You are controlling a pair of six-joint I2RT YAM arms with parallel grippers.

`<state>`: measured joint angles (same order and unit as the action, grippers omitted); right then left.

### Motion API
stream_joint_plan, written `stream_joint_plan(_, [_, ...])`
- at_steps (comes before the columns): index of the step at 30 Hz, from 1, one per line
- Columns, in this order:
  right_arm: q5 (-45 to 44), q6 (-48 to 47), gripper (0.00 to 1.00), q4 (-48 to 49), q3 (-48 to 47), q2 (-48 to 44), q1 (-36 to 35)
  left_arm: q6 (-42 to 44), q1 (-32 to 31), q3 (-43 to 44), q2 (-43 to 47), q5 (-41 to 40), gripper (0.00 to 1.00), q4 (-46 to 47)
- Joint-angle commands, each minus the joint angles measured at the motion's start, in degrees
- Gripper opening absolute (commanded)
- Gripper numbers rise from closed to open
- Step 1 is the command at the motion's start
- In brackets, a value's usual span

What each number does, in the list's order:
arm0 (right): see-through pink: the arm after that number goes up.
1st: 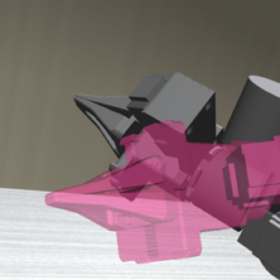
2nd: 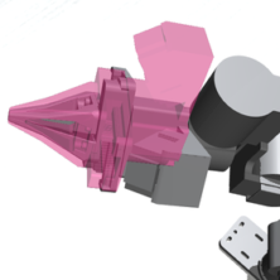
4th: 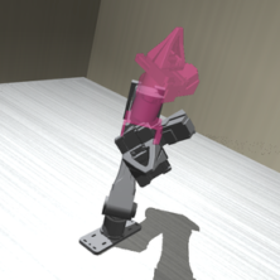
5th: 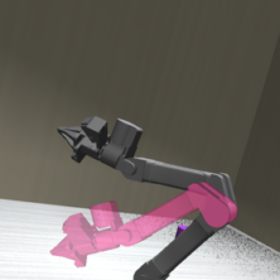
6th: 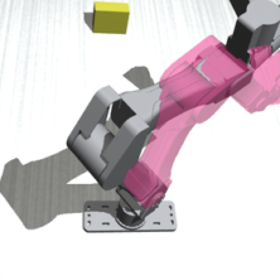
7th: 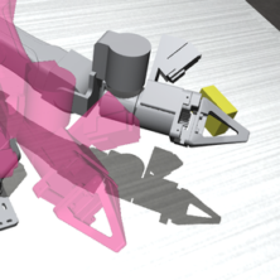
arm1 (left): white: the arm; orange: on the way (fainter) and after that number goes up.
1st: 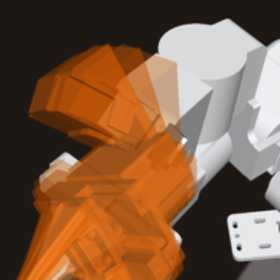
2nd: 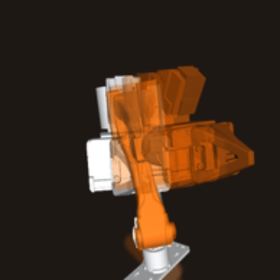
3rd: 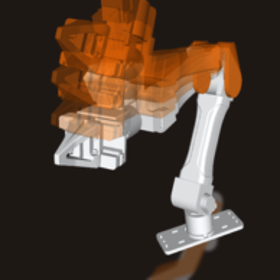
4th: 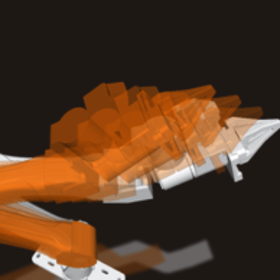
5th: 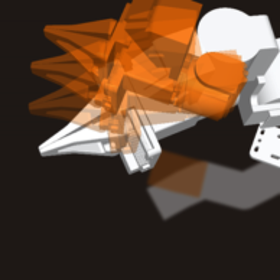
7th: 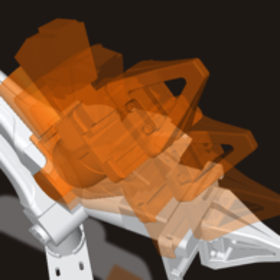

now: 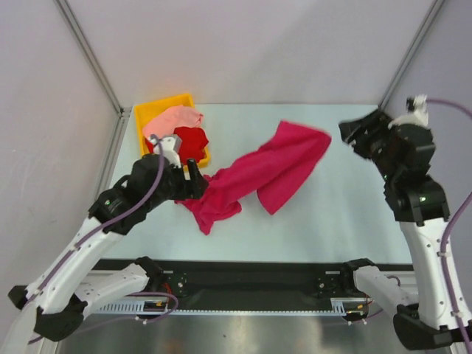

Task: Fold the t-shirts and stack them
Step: Flatten the tshirt out

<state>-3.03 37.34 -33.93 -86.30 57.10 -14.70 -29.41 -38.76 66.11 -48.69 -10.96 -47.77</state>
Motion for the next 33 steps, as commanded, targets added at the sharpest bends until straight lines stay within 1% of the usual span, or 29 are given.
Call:
stream_joint_plan(1, [-5.49,-4.99,0.67,-12.99,16.92,-4.70,6.88,2.69,-0.17,-0.72,-4.65,5.07,0.78,2.85])
stream_joint_plan(2, [-5.59,-5.35,0.72,-14.04,19.57,-7.76,6.79,2.78,-0.17,-0.63,-5.62,5.51,0.78,3.73])
stream_joint_plan(3, [-4.98,-5.61,0.78,-15.80,22.20,-8.84,7.14,2.17,-0.17,-0.54,-6.85,5.77,0.78,3.82])
stream_joint_plan(4, [-4.71,-5.88,0.85,-16.86,25.36,-9.89,7.40,1.73,-0.17,-0.37,-8.95,5.60,0.79,4.00])
stream_joint_plan(6, [-2.97,-6.75,0.89,-18.62,28.11,-11.04,8.54,0.32,-0.17,-0.02,-11.59,5.16,0.84,3.47])
stream_joint_plan(8, [1.42,-8.07,0.88,-18.10,31.27,-10.35,8.90,-2.30,-0.09,0.95,-15.81,1.40,0.84,0.33])
stream_joint_plan(9, [7.10,-7.81,0.87,-16.45,32.24,-9.21,8.81,-2.93,0.00,1.13,-17.04,-0.27,0.85,-0.91])
stream_joint_plan(11, [13.10,-5.37,0.85,-11.28,35.74,-7.63,8.72,-2.68,1.23,0.43,-20.03,-1.52,0.84,-1.28])
stream_joint_plan(12, [16.96,-4.31,0.84,-9.85,36.55,-5.10,8.72,-2.15,1.84,-0.88,-20.74,-1.52,0.80,-0.75])
stream_joint_plan(13, [17.96,-3.25,0.81,-8.62,36.90,-3.16,8.64,-1.45,3.42,-1.76,-21.18,-1.35,0.69,0.56])
stream_joint_plan(14, [18.84,-2.63,0.78,-5.82,36.99,-1.31,8.72,-0.92,4.65,-2.55,-21.97,-0.91,0.63,1.01])
stream_joint_plan(15, [20.24,-2.80,0.75,-4.75,36.56,3.32,8.64,-0.83,8.58,-4.30,-22.24,0.23,0.59,1.45])
stream_joint_plan(16, [20.51,-3.15,0.73,-3.87,35.86,5.80,8.55,-0.56,10.88,-5.45,-22.50,5.29,0.59,3.54])
stream_joint_plan(18, [19.21,-5.68,0.73,-3.16,31.47,11.60,8.46,0.75,14.93,-8.69,-23.03,10.49,0.64,6.44])
stream_joint_plan(19, [18.76,-6.48,0.73,-3.16,29.37,17.02,8.46,1.37,17.64,-9.32,-23.64,13.39,0.71,9.59])
stream_joint_plan(20, [18.32,-7.19,0.74,-3.24,27.35,20.30,8.37,2.42,18.45,-9.59,-24.34,18.12,0.75,11.02])
stream_joint_plan(21, [17.89,-7.81,0.76,-2.98,23.50,22.94,8.37,2.86,18.81,-9.51,-26.35,20.08,0.79,12.42])
stream_joint_plan(22, [17.88,-7.90,0.78,-2.72,21.81,28.10,8.20,3.47,18.81,-9.24,-27.59,21.23,0.87,14.35])
stream_joint_plan(23, [17.62,-7.81,0.80,-2.89,20.14,30.59,7.85,4.26,18.81,-8.72,-28.82,22.64,0.89,14.89])
stream_joint_plan(24, [16.83,-7.90,0.84,-3.50,16.55,32.96,7.67,4.45,18.81,-7.58,-31.97,22.22,0.89,14.98])
stream_joint_plan(25, [16.48,-7.64,0.85,-4.47,15.04,37.69,7.58,4.62,18.81,-6.79,-33.48,21.52,0.89,14.55])
stream_joint_plan(27, [14.98,-7.46,0.87,-7.45,12.40,40.62,7.49,6.11,18.81,-4.16,-36.29,20.38,0.88,14.37])
stream_joint_plan(29, [14.37,-7.55,0.88,-7.99,11.86,40.81,7.58,7.60,18.81,-2.66,-38.41,19.84,0.86,13.93])
stream_joint_plan(31, [13.58,-8.16,0.91,-7.47,13.34,40.02,7.49,8.66,18.72,-2.03,-38.76,19.66,0.88,14.63])
stream_joint_plan(33, [12.61,-9.83,0.91,-7.55,14.05,39.84,7.49,10.16,18.64,-2.03,-39.20,19.93,0.89,15.60])
